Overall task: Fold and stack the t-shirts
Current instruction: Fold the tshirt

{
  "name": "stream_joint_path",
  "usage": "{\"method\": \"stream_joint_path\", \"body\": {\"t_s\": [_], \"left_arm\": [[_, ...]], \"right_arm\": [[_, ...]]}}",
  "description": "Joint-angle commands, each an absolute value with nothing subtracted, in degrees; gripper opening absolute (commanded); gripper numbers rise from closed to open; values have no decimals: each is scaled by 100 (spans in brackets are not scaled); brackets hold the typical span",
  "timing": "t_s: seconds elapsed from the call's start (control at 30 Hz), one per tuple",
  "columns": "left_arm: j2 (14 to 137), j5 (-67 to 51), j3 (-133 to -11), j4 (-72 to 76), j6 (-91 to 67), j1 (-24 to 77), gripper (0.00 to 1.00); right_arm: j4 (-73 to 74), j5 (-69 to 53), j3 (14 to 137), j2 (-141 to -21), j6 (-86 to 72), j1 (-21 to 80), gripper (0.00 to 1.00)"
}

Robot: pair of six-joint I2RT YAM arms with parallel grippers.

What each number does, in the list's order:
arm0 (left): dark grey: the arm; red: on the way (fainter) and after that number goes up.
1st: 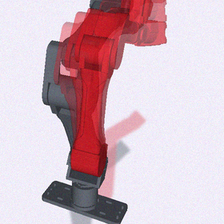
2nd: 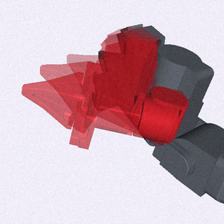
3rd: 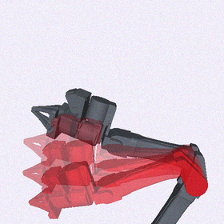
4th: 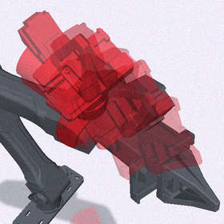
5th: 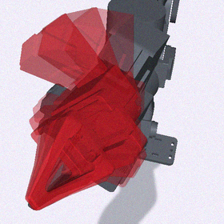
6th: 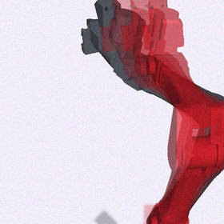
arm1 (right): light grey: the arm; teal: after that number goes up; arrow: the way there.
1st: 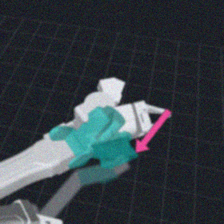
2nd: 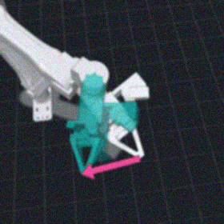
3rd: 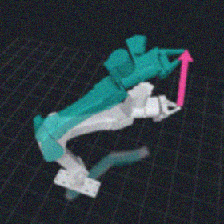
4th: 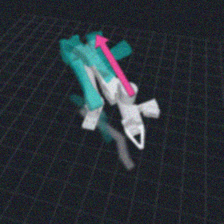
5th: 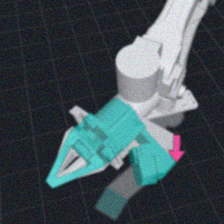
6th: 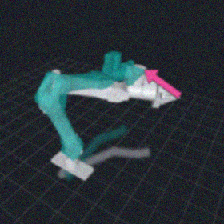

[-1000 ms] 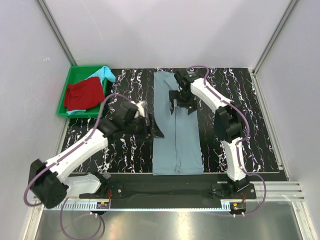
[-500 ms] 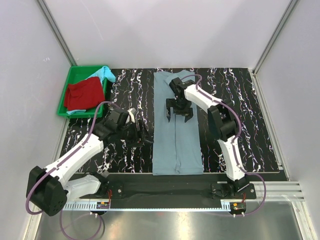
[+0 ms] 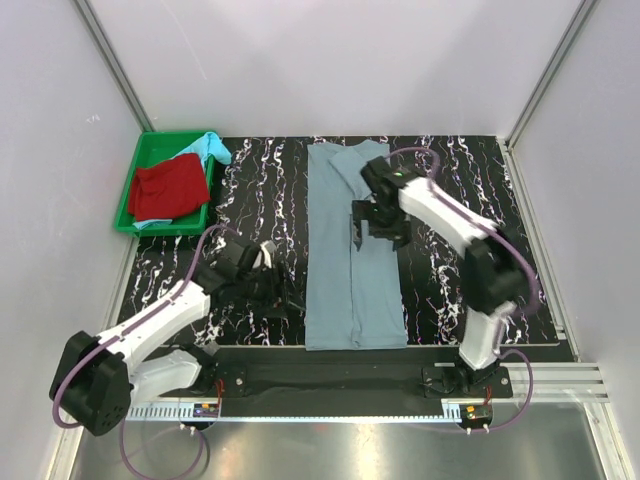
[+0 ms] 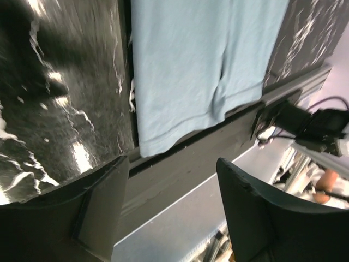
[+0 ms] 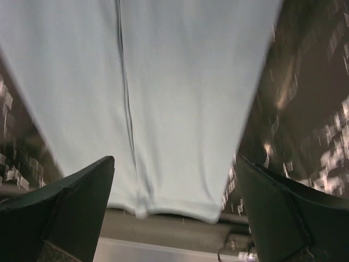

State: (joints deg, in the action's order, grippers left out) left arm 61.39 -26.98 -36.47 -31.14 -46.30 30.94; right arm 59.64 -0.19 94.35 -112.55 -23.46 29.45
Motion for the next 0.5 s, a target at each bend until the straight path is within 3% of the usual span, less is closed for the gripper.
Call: {"method": "stream_joint_path", "body": {"t_s": [0.0,0.13,0.17,0.27,0.47], "left_arm": [[6082,-3058,-3306,-2226,-5201,3400,66],[6354,-2752,-3042,-1811,-5642,3788,56],[6468,-2673,-3006,-1671,-5703,3910,55],[6653,-2602,-2848,-1416,-5932,4139,52],[6856,-2269,-2532,-1187,-6319,4385,51]], "right_arm": [[5846,-219,8397,-9556,-2434,2945,100],[5327,-746,6490,-8176,-2758,2769,98],[5274,-912,5790,-7687,-2890,2716,87],[5011,-1394,4550,-6772,-3488,2628,66],[4412,-1784,3324,-5933,-4447,2619,55]]}}
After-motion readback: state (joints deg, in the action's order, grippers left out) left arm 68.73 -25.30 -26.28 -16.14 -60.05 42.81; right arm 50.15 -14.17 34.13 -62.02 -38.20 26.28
